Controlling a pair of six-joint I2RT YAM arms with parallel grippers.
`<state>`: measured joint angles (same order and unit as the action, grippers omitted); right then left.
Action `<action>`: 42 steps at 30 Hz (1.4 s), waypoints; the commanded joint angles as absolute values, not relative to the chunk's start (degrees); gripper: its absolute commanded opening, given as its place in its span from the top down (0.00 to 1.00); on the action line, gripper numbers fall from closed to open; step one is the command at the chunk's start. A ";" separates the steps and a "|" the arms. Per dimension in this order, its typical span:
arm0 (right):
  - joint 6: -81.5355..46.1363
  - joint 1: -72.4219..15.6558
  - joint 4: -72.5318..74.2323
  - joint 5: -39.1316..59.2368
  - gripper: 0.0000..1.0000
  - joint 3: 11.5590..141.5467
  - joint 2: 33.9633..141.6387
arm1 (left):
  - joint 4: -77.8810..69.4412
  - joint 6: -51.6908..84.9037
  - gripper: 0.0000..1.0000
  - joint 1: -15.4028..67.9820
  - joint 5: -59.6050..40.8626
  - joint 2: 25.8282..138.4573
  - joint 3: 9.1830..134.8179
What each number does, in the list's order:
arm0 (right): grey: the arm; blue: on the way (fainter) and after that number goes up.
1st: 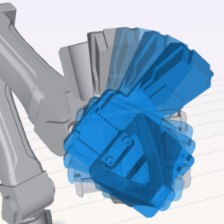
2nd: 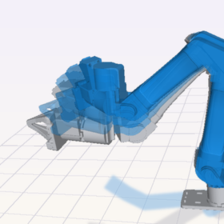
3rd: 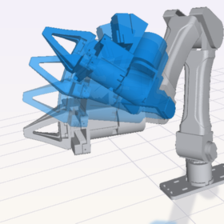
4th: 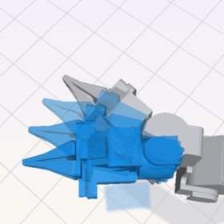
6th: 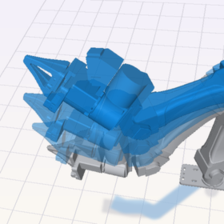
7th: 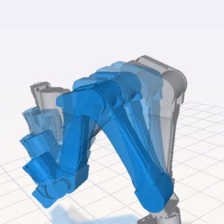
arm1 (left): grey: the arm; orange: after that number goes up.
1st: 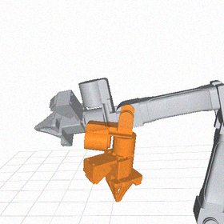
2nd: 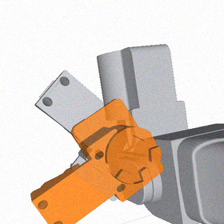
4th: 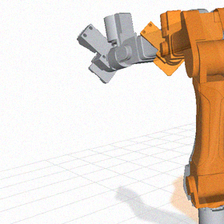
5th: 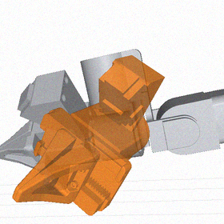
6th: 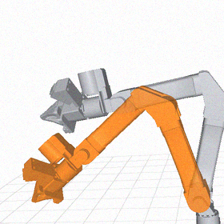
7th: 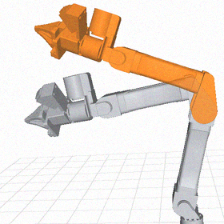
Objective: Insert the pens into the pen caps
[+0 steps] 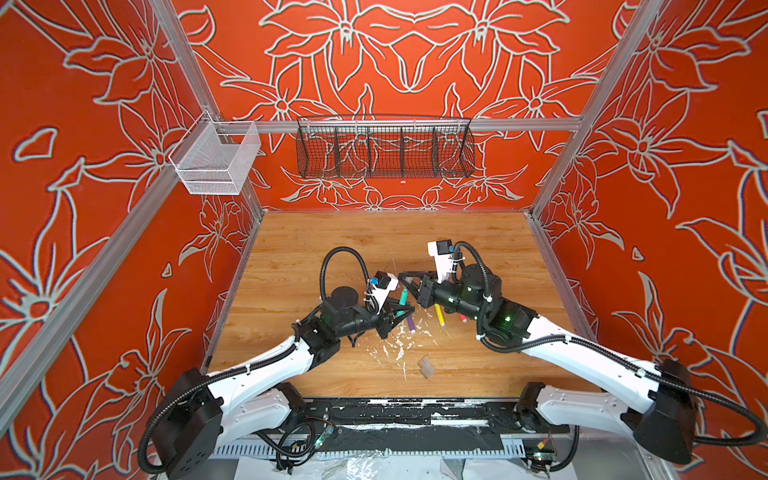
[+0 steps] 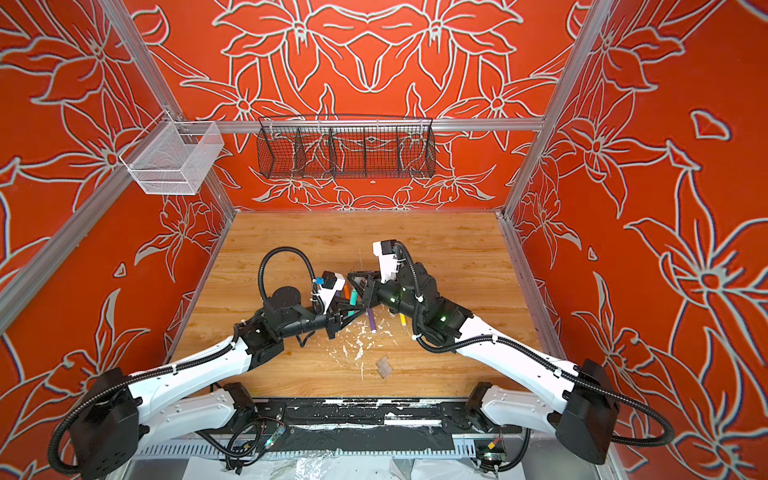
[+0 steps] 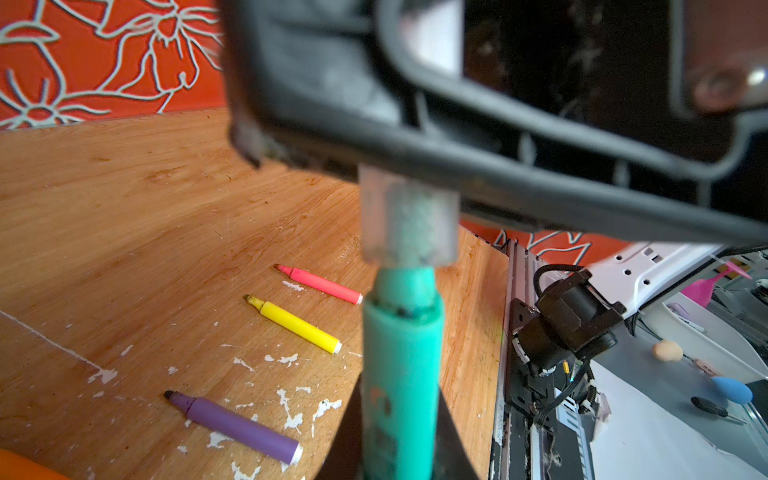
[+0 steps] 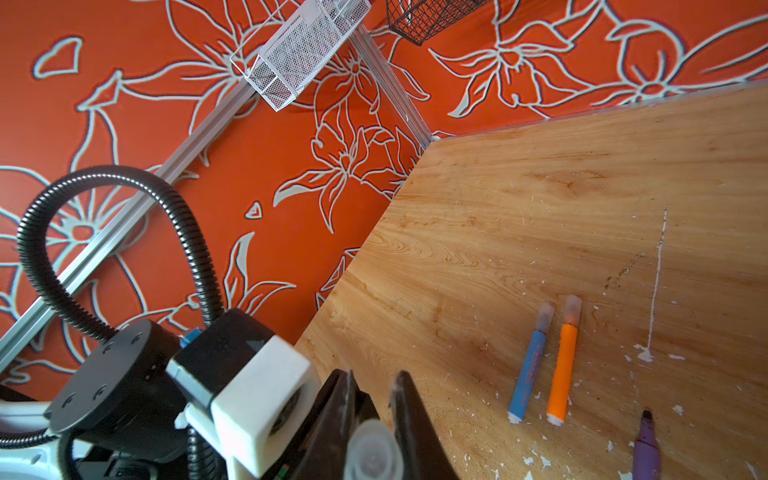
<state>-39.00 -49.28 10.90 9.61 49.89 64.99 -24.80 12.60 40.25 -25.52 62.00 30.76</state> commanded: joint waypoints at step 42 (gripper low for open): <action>-41.13 -68.67 10.01 0.65 1.00 43.89 72.90 | -18.88 19.83 1.00 34.55 -7.35 49.45 37.40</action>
